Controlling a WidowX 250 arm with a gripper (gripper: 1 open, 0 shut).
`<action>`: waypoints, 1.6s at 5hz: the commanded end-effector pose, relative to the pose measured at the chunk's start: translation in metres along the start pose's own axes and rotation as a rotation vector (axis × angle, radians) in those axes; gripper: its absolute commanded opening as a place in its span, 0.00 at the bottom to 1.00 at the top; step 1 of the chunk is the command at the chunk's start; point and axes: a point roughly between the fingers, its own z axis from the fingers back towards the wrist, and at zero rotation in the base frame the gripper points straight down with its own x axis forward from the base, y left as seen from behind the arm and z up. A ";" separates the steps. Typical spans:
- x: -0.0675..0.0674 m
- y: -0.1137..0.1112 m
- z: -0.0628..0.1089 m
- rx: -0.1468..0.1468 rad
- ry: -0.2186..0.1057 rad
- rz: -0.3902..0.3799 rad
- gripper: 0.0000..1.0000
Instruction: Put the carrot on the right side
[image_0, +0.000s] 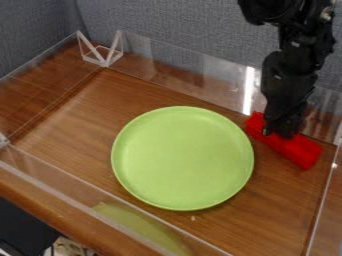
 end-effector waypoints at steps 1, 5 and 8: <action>-0.012 0.018 -0.013 0.045 0.027 -0.101 1.00; -0.007 0.031 -0.033 0.080 0.069 -0.221 0.00; 0.006 0.021 -0.044 0.112 0.091 -0.289 0.00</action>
